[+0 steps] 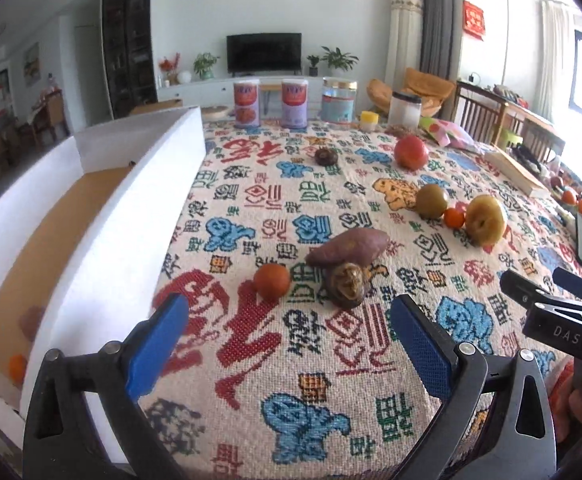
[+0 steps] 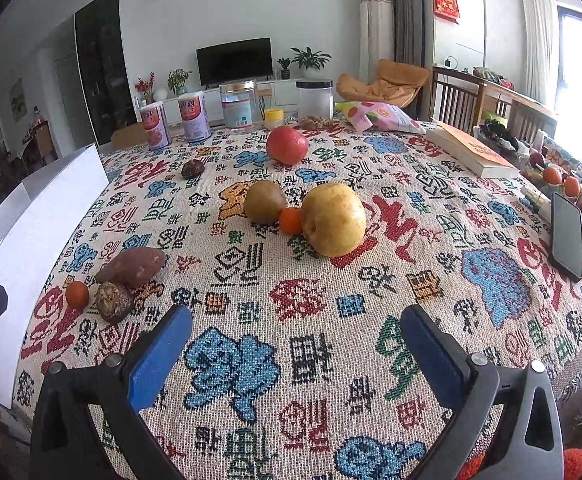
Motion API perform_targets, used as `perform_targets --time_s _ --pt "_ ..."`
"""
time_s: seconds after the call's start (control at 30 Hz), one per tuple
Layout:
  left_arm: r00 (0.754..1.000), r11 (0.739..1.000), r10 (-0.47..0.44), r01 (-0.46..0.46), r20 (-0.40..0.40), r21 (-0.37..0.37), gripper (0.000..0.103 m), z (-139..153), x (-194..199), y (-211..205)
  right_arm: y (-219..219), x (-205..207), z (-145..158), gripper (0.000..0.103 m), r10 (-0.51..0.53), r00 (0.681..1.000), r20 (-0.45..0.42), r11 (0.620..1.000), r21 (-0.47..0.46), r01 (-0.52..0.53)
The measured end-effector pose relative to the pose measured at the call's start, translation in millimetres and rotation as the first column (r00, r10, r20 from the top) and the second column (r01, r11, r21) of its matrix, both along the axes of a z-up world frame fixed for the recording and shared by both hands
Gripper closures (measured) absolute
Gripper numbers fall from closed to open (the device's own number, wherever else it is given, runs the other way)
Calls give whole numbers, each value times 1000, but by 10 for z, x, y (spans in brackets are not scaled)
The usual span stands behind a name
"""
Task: Organize fruits
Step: 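Move both grippers back over the fruit on the table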
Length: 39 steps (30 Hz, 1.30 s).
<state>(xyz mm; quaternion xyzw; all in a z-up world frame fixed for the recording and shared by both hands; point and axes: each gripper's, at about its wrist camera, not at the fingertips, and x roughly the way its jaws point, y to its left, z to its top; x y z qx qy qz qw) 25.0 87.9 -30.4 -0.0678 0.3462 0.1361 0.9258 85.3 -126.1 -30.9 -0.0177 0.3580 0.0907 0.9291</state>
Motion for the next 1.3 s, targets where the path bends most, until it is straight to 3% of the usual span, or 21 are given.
perform_targets --time_s 0.07,0.23,0.33,0.4,0.53,0.67,1.3 --pt "999 999 27 -28 -36 -39 2 -178 84 43 -1 61 -70 0 13 999 -43 1000 10 -12" --pt "996 999 47 -46 -81 6 2 -439 194 -12 46 282 -329 0 30 984 -175 996 86 -15" --pt "987 999 32 -33 -157 -2 2 -640 292 -1 141 346 -478 0 32 975 -219 999 46 -23" --pt "991 999 38 -37 -130 9 0 -656 241 -17 142 365 -539 0 25 970 -243 999 31 -19" --pt "992 999 35 -34 -119 16 1 -653 216 -21 118 371 -562 0 15 970 -245 1000 19 -11" --pt "993 1000 23 -20 -117 21 1 -651 206 -12 240 361 -600 0 7 970 -244 997 -73 -25" --pt "988 1000 5 -2 -154 17 1 -645 258 4 248 363 -600 0 13 966 -259 996 -86 -36"
